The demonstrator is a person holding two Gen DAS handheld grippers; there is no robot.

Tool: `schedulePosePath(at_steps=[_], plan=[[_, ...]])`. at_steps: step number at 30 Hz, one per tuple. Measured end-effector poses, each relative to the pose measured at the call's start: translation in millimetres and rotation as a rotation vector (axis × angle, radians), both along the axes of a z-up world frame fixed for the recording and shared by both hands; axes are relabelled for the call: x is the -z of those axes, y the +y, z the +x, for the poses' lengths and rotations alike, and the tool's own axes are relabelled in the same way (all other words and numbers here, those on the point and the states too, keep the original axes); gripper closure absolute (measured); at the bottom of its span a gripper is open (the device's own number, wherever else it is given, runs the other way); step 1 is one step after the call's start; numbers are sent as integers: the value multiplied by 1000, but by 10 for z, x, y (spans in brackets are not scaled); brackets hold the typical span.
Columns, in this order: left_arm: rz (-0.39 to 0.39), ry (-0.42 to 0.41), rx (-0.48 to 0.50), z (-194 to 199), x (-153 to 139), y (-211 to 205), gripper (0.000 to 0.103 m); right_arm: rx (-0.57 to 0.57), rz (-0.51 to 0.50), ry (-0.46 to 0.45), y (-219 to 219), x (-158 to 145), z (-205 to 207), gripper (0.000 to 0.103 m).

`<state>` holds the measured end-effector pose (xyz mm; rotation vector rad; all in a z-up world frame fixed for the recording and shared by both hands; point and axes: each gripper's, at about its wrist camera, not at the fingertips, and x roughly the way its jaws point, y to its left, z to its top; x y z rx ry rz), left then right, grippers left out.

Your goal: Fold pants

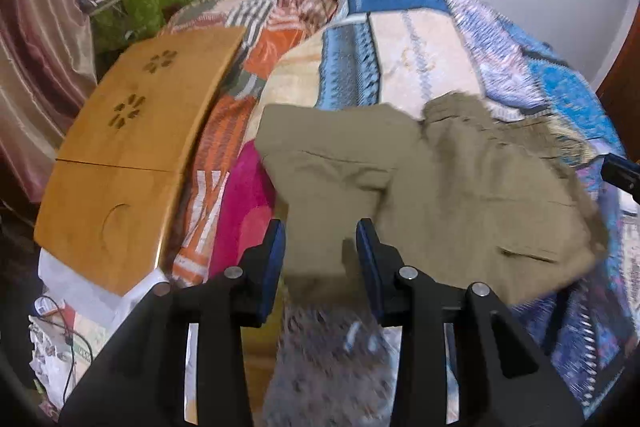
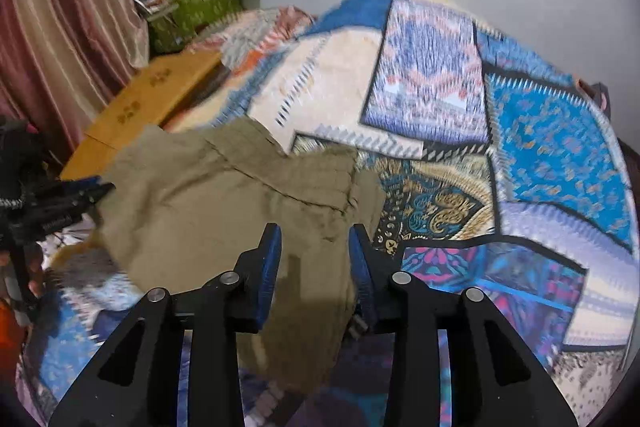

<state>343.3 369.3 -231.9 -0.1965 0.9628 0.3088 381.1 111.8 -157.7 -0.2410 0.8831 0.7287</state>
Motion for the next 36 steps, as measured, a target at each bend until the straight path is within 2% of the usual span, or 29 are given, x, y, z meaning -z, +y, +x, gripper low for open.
schedulePosePath(at_steps=[4, 7, 11, 15, 19, 23, 27, 29, 30, 34, 36], plan=[[11, -94, 20, -344, -490, -242, 66, -24, 74, -83, -151, -524, -369, 71], [38, -210, 41, -676, -992, -490, 66, -47, 137, -112, -275, -897, -643, 71], [76, -360, 78, -1211, -1651, -861, 66, -63, 213, -205, -495, -1385, -1145, 71], [118, -495, 104, -1784, -2179, -1247, 66, -74, 292, -289, -728, -1737, -1643, 71], [156, -589, 121, -2282, -2531, -1562, 66, -80, 376, -372, -977, -1995, -2178, 71], [192, -678, 126, -2809, -2739, -1856, 66, -89, 454, -421, -1166, -2134, -2607, 71], [208, -724, 130, -3161, -2788, -2063, 53, -90, 502, -455, -1280, -2156, -2882, 69], [225, -741, 126, -3293, -2785, -2163, 46, -91, 518, -477, -1320, -2145, -3002, 55], [224, -747, 128, -3347, -2779, -2199, 40, -89, 522, -491, -1335, -2135, -3032, 51], [222, -755, 131, -3512, -2768, -2296, 34, -86, 518, -537, -1337, -2099, -3143, 37], [234, -764, 125, -3553, -2769, -2328, 23, -79, 513, -539, -1304, -2082, -3124, 27]])
